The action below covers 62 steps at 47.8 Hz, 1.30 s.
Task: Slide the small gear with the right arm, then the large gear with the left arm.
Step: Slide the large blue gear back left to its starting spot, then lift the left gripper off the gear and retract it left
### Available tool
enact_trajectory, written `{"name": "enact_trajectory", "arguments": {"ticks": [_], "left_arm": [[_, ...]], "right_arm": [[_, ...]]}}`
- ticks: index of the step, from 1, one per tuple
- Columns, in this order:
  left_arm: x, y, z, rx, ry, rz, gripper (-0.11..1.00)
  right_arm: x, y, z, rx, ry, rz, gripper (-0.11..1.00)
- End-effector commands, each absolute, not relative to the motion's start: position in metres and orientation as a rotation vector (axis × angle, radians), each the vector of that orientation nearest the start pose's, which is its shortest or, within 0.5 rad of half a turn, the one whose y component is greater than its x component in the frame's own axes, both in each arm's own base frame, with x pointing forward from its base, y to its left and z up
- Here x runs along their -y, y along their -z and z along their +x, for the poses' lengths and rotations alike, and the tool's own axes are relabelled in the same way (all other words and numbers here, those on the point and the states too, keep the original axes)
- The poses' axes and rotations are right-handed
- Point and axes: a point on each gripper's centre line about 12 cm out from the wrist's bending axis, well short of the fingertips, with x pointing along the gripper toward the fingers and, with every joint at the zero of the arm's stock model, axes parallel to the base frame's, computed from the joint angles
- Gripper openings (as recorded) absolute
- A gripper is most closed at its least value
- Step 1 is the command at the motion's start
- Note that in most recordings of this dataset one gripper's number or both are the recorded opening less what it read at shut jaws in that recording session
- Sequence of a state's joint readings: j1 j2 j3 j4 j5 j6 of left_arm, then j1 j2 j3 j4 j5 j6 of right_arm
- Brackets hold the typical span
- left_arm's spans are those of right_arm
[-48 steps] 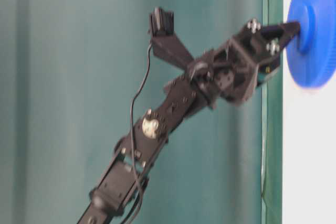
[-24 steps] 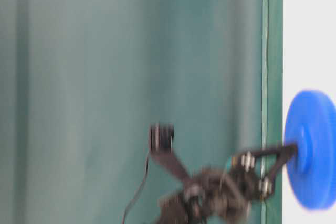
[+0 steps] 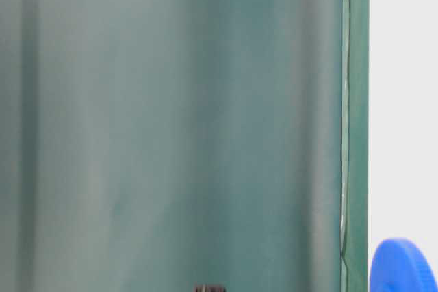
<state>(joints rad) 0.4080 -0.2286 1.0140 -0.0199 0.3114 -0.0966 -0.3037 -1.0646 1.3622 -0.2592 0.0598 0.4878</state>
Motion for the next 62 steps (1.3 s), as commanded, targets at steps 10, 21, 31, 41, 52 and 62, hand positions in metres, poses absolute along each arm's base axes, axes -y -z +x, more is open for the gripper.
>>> {"name": "enact_trajectory", "arguments": {"ticks": [10,21,31,41,52,62], "left_arm": [[-0.096,-0.113,0.212,-1.067,-0.441,-0.341,0.00],[-0.096,-0.115,0.211,-1.055,-0.441,-0.338,0.00],[-0.098,-0.124,0.217,-1.023,-0.442,-0.332,0.00],[-0.101,-0.152,0.223,-0.920,-0.439,-0.303,0.00],[-0.099,-0.182,0.223,-0.803,-0.435,-0.276,0.00],[-0.096,-0.209,0.223,-0.701,-0.422,-0.249,0.00]], "right_arm": [[0.051,-0.201,0.158,-0.298,0.349,0.272,0.51],[0.051,-0.200,0.158,-0.303,0.351,0.273,0.51],[0.051,-0.200,0.158,-0.303,0.351,0.273,0.51],[0.051,-0.200,0.158,-0.303,0.351,0.274,0.51],[0.051,-0.201,0.158,-0.300,0.350,0.272,0.51],[0.051,-0.201,0.158,-0.297,0.349,0.272,0.51]]}}
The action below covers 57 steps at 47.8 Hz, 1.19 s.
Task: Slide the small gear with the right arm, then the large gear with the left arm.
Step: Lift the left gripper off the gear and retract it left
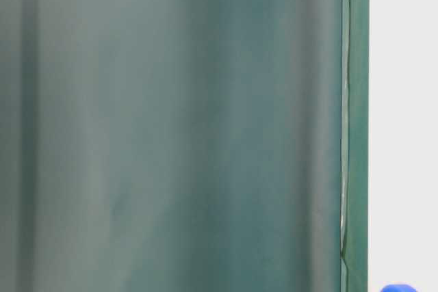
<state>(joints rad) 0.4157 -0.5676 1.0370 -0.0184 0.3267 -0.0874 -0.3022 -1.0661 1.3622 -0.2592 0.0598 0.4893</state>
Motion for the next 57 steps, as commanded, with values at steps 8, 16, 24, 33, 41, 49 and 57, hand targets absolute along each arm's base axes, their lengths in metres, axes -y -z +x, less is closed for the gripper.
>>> {"name": "enact_trajectory", "arguments": {"ticks": [8,16,24,33,41,49,57], "left_arm": [[-0.093,-0.226,0.220,-0.626,-0.419,-0.233,0.00],[-0.086,-0.244,0.218,-0.493,-0.393,-0.197,0.00],[-0.076,-0.255,0.213,-0.385,-0.359,-0.171,0.00],[-0.070,-0.256,0.205,-0.346,-0.343,-0.164,0.00],[-0.063,-0.256,0.201,-0.317,-0.319,-0.159,0.00],[-0.053,-0.258,0.203,-0.268,-0.270,-0.144,0.00],[-0.044,-0.260,0.206,-0.241,-0.224,-0.135,0.00]], "right_arm": [[0.051,-0.201,0.158,-0.298,0.349,0.272,0.51],[0.051,-0.201,0.158,-0.297,0.349,0.272,0.51],[0.051,-0.201,0.158,-0.291,0.347,0.271,0.51],[0.050,-0.204,0.159,-0.273,0.340,0.268,0.51],[0.050,-0.206,0.160,-0.256,0.333,0.266,0.51],[0.049,-0.206,0.160,-0.226,0.319,0.264,0.51],[0.047,-0.205,0.160,-0.194,0.300,0.261,0.51]]}}
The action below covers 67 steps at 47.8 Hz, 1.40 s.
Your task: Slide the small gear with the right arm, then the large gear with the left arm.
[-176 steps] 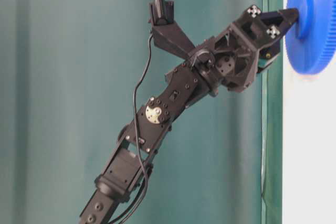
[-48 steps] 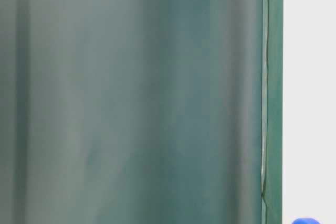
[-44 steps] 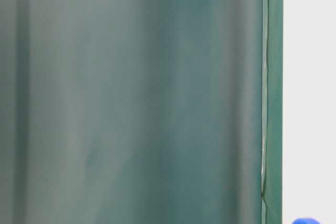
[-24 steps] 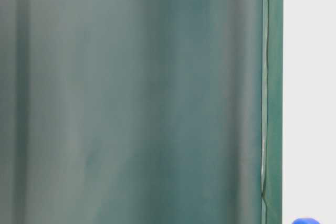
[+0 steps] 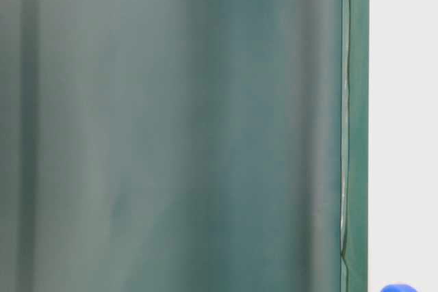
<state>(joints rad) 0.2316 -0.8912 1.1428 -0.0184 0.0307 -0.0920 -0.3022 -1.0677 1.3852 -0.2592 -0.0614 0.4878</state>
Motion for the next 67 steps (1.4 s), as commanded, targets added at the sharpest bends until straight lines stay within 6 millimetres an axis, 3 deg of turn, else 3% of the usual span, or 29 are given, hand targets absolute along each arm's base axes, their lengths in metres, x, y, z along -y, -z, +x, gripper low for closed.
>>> {"name": "enact_trajectory", "arguments": {"ticks": [1,29,67], "left_arm": [[-0.043,-0.260,0.206,-0.238,-0.219,-0.134,0.00],[-0.013,-0.249,0.206,-0.180,-0.074,-0.117,0.00],[-0.009,-0.245,0.205,-0.160,-0.055,-0.115,0.00]], "right_arm": [[0.046,-0.206,0.161,-0.190,0.296,0.260,0.51],[0.018,-0.209,0.166,-0.134,0.107,0.240,0.51],[0.011,-0.208,0.165,-0.110,0.053,0.162,0.51]]}}
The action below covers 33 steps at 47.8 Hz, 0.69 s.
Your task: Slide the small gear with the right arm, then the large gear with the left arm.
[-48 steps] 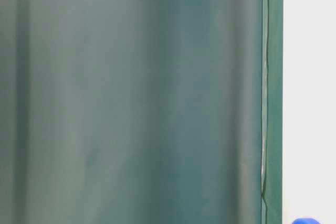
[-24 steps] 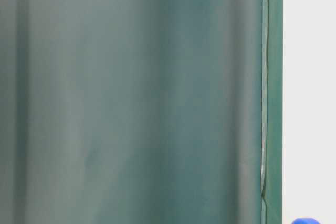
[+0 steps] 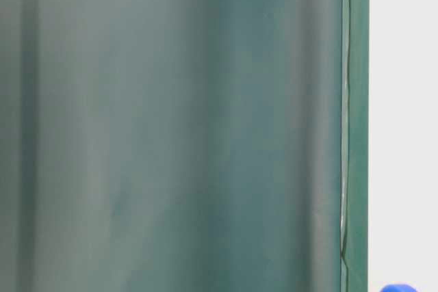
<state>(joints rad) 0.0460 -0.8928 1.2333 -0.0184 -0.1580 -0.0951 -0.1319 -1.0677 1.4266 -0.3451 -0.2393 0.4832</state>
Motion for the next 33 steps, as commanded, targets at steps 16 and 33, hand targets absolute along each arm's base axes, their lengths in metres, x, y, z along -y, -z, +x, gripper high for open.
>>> {"name": "enact_trajectory", "arguments": {"ticks": [16,33], "left_arm": [[-0.0091,-0.2446,0.2043,-0.160,-0.055,-0.115,0.00],[-0.0091,-0.2427,0.2037,-0.161,-0.055,-0.116,0.00]], "right_arm": [[0.0111,-0.2078,0.1651,-0.112,0.052,0.162,0.51],[0.0103,-0.2080,0.1651,-0.110,0.047,0.161,0.51]]}}
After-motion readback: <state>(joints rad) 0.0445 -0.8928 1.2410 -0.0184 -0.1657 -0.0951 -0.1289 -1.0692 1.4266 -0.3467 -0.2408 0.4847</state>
